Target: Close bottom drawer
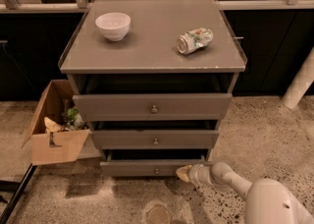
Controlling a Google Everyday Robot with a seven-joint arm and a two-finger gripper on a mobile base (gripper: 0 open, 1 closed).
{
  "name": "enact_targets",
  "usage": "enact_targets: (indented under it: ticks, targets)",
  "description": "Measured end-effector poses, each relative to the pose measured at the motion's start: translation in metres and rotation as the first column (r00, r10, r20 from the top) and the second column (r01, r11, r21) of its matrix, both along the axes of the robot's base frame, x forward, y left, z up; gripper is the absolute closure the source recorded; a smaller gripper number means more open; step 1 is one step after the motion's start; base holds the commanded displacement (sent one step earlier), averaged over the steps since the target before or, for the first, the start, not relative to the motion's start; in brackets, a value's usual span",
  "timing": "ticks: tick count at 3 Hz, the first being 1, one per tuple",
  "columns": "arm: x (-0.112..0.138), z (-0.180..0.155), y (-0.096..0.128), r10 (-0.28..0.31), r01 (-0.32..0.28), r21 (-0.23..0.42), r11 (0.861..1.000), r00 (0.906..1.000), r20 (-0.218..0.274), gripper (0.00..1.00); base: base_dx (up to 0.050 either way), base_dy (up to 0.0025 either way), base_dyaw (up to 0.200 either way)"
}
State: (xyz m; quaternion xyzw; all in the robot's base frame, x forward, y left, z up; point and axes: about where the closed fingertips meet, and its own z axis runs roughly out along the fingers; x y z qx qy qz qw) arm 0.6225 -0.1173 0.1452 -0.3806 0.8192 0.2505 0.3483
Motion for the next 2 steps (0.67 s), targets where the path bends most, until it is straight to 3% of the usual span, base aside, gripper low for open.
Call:
enact_targets:
  ticks: [2]
  targets:
    - [0.033,0.009,-0.03,-0.08,0.08,-0.011,0.997,0.9949,0.062,1.0,0.0,0.0,0.0]
